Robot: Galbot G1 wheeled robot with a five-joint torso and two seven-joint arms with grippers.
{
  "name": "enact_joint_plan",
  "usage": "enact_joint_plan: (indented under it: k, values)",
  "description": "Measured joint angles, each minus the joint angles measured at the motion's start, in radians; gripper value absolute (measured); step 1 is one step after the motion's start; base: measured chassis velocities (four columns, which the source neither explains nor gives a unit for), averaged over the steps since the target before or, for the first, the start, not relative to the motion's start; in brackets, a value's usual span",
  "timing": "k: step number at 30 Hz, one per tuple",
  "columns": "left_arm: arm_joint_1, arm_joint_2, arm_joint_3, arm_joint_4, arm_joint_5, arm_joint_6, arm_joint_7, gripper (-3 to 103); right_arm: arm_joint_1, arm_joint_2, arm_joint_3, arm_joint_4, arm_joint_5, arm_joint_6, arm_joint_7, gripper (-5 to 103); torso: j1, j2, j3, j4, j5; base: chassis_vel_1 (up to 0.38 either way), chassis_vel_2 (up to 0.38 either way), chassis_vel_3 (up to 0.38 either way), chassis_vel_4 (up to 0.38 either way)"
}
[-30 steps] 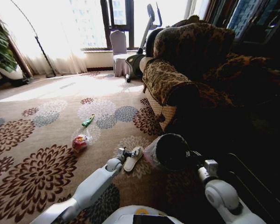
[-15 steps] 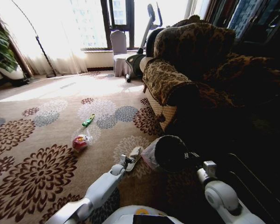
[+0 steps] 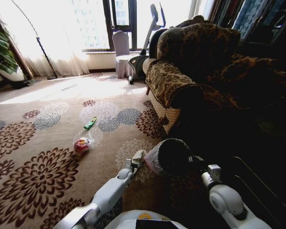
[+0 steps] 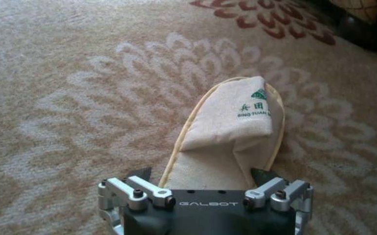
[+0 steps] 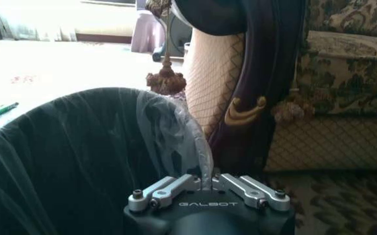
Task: Pick up the trash from the ground and place it into the trash bin.
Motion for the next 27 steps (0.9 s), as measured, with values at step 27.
enact_joint_plan:
  k: [27]
  values:
    - [0.003, -0.030, -0.010, 0.024, 0.032, -0.011, 0.031, 64, 0.023, -0.009, -0.003, -0.028, 0.002, 0.023, -0.013, 2, 0.000, 0.000, 0.000, 0.0001, 0.0002, 0.000, 0.000, 0.000, 0.000]
